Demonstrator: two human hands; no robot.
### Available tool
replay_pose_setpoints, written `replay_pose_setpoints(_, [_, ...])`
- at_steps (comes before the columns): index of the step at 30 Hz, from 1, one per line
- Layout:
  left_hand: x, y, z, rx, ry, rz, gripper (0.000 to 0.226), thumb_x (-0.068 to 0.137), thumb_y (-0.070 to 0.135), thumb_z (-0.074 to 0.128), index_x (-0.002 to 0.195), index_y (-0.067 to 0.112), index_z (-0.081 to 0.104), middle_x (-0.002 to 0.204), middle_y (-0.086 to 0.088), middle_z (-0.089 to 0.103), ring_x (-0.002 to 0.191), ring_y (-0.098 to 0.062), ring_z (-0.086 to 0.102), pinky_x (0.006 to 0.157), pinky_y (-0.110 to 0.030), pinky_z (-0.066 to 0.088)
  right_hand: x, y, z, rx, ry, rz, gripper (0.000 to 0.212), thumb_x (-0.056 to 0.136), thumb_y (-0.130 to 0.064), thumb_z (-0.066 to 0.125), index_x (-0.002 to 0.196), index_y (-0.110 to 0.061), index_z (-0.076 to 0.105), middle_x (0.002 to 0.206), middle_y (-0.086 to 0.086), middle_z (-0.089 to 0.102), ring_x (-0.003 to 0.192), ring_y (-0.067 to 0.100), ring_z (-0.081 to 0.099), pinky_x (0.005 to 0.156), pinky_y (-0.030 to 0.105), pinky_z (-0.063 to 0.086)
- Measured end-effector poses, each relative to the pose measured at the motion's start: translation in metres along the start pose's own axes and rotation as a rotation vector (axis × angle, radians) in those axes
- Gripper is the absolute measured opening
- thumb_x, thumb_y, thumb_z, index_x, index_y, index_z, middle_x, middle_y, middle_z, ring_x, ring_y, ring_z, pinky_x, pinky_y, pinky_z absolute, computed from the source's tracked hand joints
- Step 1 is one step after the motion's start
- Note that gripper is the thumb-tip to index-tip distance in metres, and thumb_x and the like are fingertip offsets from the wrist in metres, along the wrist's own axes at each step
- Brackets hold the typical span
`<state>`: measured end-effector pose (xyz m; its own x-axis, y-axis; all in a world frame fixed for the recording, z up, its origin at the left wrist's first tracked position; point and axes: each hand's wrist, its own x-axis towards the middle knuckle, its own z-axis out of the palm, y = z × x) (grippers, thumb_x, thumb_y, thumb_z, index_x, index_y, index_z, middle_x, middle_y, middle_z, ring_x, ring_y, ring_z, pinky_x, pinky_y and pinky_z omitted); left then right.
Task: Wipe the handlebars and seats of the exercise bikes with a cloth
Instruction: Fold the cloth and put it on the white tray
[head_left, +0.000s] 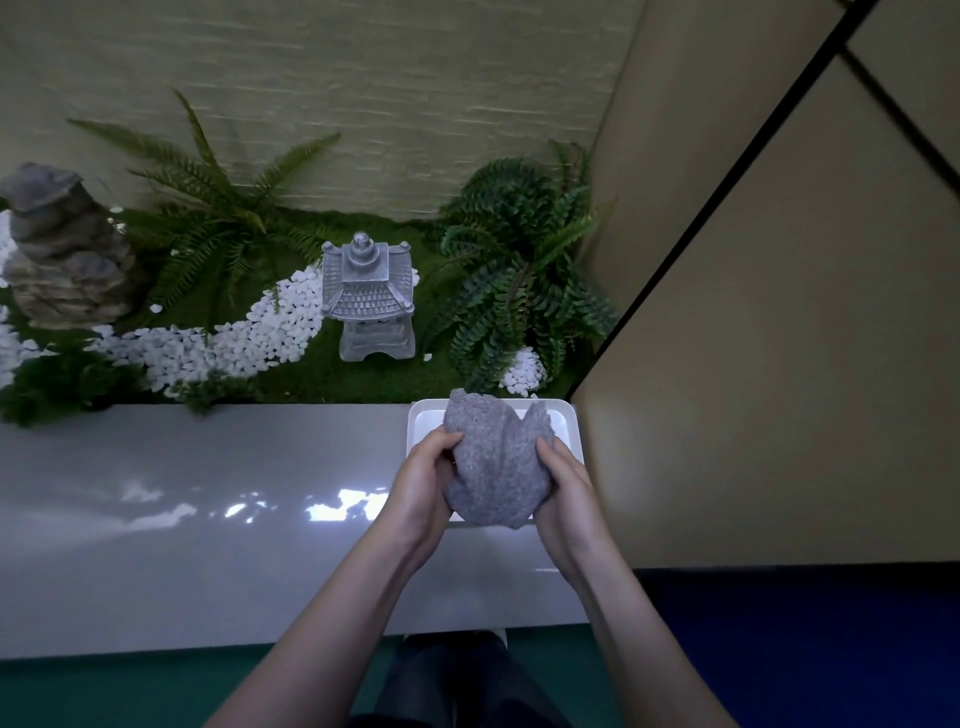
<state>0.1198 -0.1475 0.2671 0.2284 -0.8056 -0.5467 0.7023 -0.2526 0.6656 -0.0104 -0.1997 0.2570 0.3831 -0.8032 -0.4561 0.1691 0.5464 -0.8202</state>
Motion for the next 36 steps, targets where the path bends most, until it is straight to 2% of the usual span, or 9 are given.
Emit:
replay_pose_setpoints(3, [0.002, -0.002, 0.000, 0.066, -0.060, 0.043, 0.032, 0.087, 0.035, 0.059, 0.110, 0.014, 0.068, 0.113, -0.011, 0.069, 0.104, -0.023, 0.065, 0.088, -0.037, 0.052, 0.001, 0.000, 0.001, -0.168, 0.054, -0.118, 0.016, 0.100, -0.022, 0.047, 0.094, -0.011, 0.057, 0.090, 0.004, 0.063, 0.088, 0.015, 0.060, 0.077, 0.029, 0.046])
replay_pose_setpoints(7, [0.002, -0.008, 0.001, 0.125, -0.014, 0.075, 0.042, 0.076, 0.028, 0.071, 0.114, 0.013, 0.065, 0.110, -0.010, 0.070, 0.101, -0.023, 0.067, 0.073, -0.030, 0.055, -0.004, -0.005, 0.005, -0.305, 0.090, -0.272, 0.013, 0.102, -0.020, 0.044, 0.095, -0.020, 0.055, 0.082, -0.017, 0.067, 0.077, -0.001, 0.063, 0.063, 0.014, 0.048])
replay_pose_setpoints(12, [0.005, -0.018, 0.006, 0.144, 0.099, 0.050, 0.026, 0.090, 0.023, 0.059, 0.099, 0.002, 0.070, 0.098, -0.016, 0.073, 0.089, -0.026, 0.068, 0.076, -0.033, 0.054, -0.011, -0.013, 0.008, -0.462, 0.146, -0.399, 0.016, 0.100, -0.030, 0.042, 0.089, -0.038, 0.051, 0.085, -0.020, 0.060, 0.080, 0.003, 0.059, 0.067, 0.022, 0.047])
replay_pose_setpoints(15, [0.005, -0.024, 0.011, 0.194, 0.176, 0.017, 0.029, 0.093, 0.023, 0.056, 0.089, -0.001, 0.072, 0.090, -0.017, 0.073, 0.082, -0.026, 0.068, 0.071, -0.030, 0.053, -0.011, -0.013, 0.007, -0.639, 0.187, -0.464, 0.010, 0.095, -0.035, 0.040, 0.090, -0.036, 0.049, 0.093, -0.011, 0.057, 0.096, 0.018, 0.054, 0.081, 0.036, 0.045])
replay_pose_setpoints(18, [0.004, -0.024, 0.017, 0.275, 0.250, 0.116, 0.028, 0.095, 0.024, 0.054, 0.086, 0.003, 0.070, 0.084, -0.011, 0.074, 0.079, -0.021, 0.069, 0.069, -0.031, 0.052, -0.010, -0.011, 0.001, -0.780, 0.285, -0.498, 0.011, 0.096, -0.035, 0.040, 0.095, -0.028, 0.049, 0.092, -0.012, 0.055, 0.099, 0.017, 0.046, 0.082, 0.034, 0.039])
replay_pose_setpoints(22, [0.000, -0.024, 0.026, 0.401, 0.272, 0.295, 0.026, 0.096, 0.022, 0.052, 0.085, 0.000, 0.061, 0.084, -0.013, 0.068, 0.079, -0.016, 0.065, 0.066, -0.030, 0.049, -0.010, -0.012, -0.002, -0.647, 0.306, -0.472, 0.011, 0.101, -0.023, 0.044, 0.090, -0.025, 0.046, 0.076, -0.002, 0.055, 0.071, 0.018, 0.055, 0.064, 0.046, 0.046])
replay_pose_setpoints(28, [-0.007, -0.025, 0.028, 0.233, 0.137, 0.263, 0.022, 0.097, 0.021, 0.048, 0.105, 0.009, 0.065, 0.098, -0.006, 0.073, 0.092, -0.019, 0.069, 0.069, -0.023, 0.055, -0.011, -0.015, -0.007, -0.626, 0.283, -0.445, 0.016, 0.102, -0.024, 0.042, 0.089, -0.033, 0.047, 0.083, -0.012, 0.059, 0.073, 0.009, 0.057, 0.066, 0.036, 0.049])
replay_pose_setpoints(33, [-0.010, -0.019, 0.026, 0.143, 0.042, 0.212, 0.028, 0.094, 0.024, 0.050, 0.115, 0.012, 0.062, 0.110, -0.009, 0.070, 0.104, -0.024, 0.066, 0.082, -0.032, 0.056, -0.006, -0.004, -0.014, -0.229, 0.192, -0.052, 0.014, 0.101, -0.019, 0.045, 0.095, -0.015, 0.057, 0.095, 0.000, 0.067, 0.084, 0.007, 0.066, 0.067, 0.025, 0.053])
replay_pose_setpoints(36, [-0.013, -0.016, 0.022, 0.126, -0.054, 0.168, 0.032, 0.093, 0.027, 0.050, 0.120, 0.015, 0.061, 0.117, -0.010, 0.067, 0.109, -0.025, 0.064, 0.085, -0.031, 0.055, -0.002, -0.001, -0.020, 0.089, 0.075, 0.186, 0.024, 0.101, -0.019, 0.043, 0.112, -0.005, 0.059, 0.116, 0.013, 0.066, 0.107, 0.023, 0.063, 0.081, 0.036, 0.054])
